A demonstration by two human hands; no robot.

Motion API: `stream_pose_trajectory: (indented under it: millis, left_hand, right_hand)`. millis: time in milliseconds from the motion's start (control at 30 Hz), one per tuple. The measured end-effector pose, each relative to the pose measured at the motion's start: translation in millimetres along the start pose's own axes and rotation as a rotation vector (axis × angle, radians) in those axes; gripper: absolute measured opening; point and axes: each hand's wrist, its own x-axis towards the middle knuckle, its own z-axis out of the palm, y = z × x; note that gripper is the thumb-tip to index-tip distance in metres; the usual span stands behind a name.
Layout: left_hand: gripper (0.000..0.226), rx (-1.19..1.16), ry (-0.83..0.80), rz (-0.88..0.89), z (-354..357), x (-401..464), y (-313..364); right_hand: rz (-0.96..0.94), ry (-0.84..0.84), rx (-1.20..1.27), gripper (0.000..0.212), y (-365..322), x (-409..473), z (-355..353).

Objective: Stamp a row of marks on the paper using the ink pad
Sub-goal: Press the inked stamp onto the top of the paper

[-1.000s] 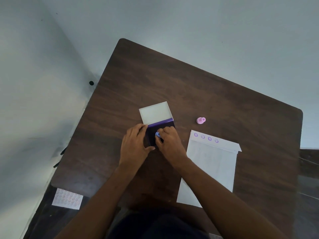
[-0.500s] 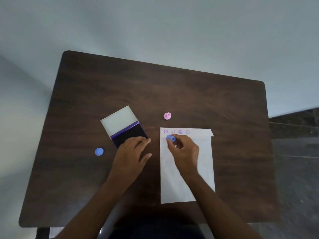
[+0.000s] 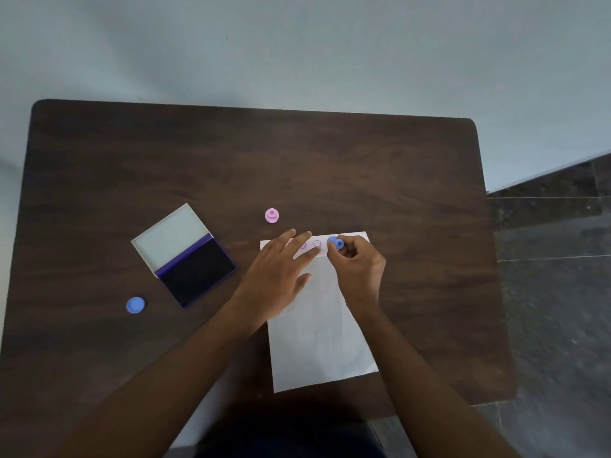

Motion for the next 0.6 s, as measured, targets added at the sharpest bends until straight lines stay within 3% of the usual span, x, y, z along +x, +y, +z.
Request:
stream_pose_trajectory:
  millis: [233,600]
  left_hand:
    - [0.063,-0.019,-0.076,-0.017,11,0,0]
    - [0.060,-0.038,-0.064,-0.047,9,5,5]
  right_hand:
    - [-0.004,-0.036,-0.012,0.016,13,3,7]
    - [-0.016,-0.032,-0.003,0.016,16,6,12]
